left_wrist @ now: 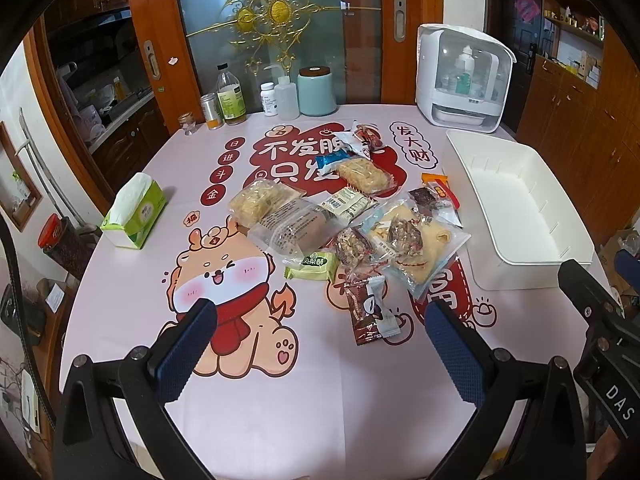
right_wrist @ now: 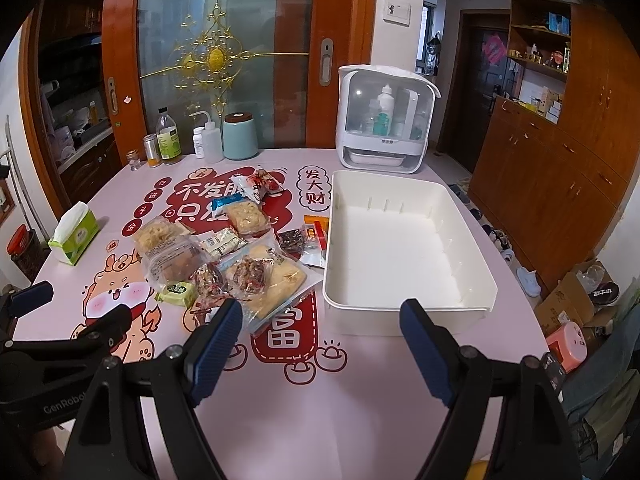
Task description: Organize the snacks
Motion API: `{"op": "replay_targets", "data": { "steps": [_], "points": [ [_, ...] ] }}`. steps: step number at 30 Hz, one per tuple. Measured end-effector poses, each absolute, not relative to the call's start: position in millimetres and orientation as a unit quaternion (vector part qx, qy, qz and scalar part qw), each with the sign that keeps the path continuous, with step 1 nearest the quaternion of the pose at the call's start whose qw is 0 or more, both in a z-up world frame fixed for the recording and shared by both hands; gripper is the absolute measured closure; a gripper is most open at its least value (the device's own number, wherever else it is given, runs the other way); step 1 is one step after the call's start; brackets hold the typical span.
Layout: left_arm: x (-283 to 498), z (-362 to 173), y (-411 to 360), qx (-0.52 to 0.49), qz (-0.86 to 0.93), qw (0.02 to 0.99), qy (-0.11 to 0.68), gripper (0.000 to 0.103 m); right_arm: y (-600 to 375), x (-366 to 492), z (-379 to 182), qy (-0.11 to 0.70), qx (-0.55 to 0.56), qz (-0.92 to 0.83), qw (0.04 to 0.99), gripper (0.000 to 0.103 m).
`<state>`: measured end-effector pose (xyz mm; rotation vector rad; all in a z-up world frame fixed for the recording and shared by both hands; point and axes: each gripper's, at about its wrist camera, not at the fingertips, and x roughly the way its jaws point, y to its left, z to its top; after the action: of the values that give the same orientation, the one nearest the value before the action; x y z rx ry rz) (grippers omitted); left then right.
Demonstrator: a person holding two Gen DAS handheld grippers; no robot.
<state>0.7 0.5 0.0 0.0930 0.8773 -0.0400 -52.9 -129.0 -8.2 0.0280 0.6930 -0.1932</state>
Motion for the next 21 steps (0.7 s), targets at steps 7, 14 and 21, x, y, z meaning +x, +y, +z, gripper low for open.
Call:
{"op": "replay_targets", "data": {
  "steps": [7,14,21],
  "points": [
    [0.9,0.1,1.2,0.045,-0.020,0.905,0.423,0.000,-124.9,-53.2,-8.8,0.341,0.013,-0.091,0.935,0.021],
    [-3.2,-5.4,3.6,0.041,-0.022,0.906,0.421,0.000,-123.4,-54.6,-6.9,0.342,0.017,-0.086,0.936,0.021],
    [-7.3,4.1,10.4,0.041,-0.028,0.907,0.418,0.000,-121.8,-53.5,-9.7,0.352,0.025,-0.073,0.933,0.021]
  ]
}}
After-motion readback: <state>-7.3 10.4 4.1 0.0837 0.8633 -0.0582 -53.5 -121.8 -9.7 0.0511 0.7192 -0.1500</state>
